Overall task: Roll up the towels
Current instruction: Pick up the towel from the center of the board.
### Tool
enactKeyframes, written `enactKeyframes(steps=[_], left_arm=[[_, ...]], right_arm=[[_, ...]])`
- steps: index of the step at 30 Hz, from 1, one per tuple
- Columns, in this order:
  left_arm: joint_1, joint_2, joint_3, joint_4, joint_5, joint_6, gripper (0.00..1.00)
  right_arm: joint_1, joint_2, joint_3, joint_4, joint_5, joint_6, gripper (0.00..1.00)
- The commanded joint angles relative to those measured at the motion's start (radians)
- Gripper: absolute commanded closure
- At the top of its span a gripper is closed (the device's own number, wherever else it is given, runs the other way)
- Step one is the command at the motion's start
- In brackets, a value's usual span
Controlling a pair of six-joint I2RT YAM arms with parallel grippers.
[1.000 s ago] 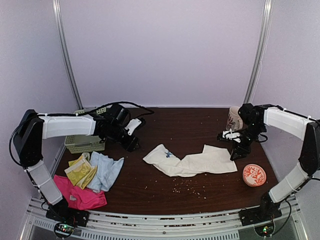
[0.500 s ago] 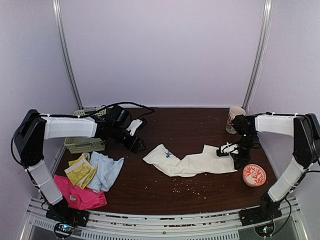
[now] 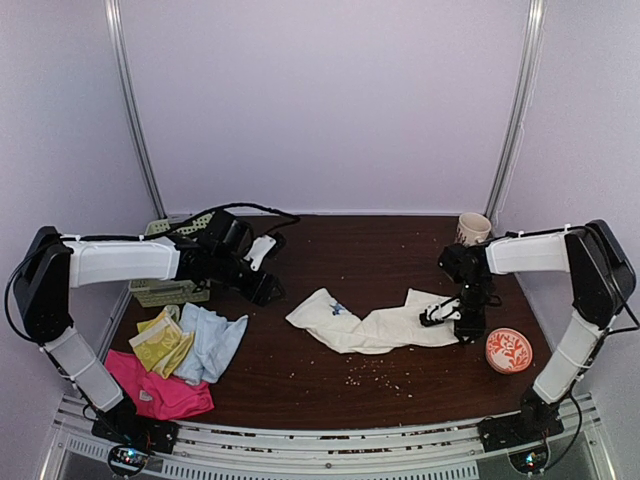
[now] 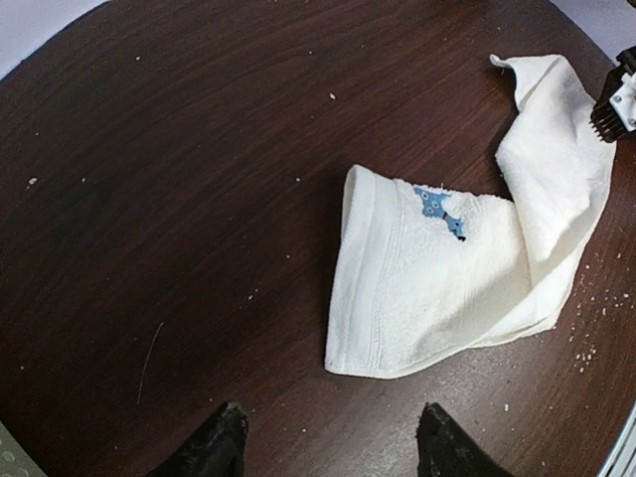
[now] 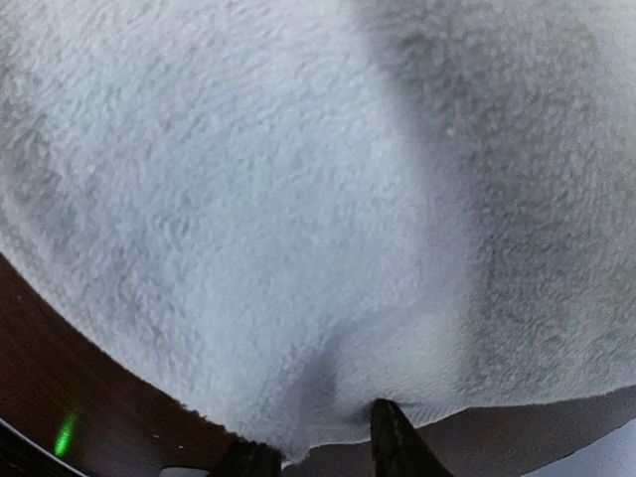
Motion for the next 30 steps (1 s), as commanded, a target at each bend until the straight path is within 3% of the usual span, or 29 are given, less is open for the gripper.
enactKeyframes(steps=[1,3,7,10,18,30], left_arm=[[-0.001,-0.006,-0.01,-0.016,-0.084,0.065,0.4],[0.008,-0.004,-0.009,-0.034,-0.103,0.066,0.4],[0.014,0.011,0.007,-0.099,-0.036,0.111,0.5],[0.003,0.019,-0.042,-0.08,0.043,0.183,0.56],[-0.153,0.084,-0.051,0.001,-0.065,0.414,0.55],[-0.217,0.222,0.02,0.044,-0.193,0.554,0.57]], right_arm=[[0.0,0.052,0.024,0.093,0.116,0.077,0.8],[-0.005,0.038,0.097,0.054,0.094,0.096,0.93],[-0.033,-0.046,0.238,-0.006,-0.057,0.128,1.0],[-0.055,-0.075,0.261,0.05,-0.122,0.208,1.0],[-0.06,-0.037,0.253,0.132,-0.149,0.298,1.0],[-0.059,-0.015,0.261,0.136,-0.193,0.287,1.0]])
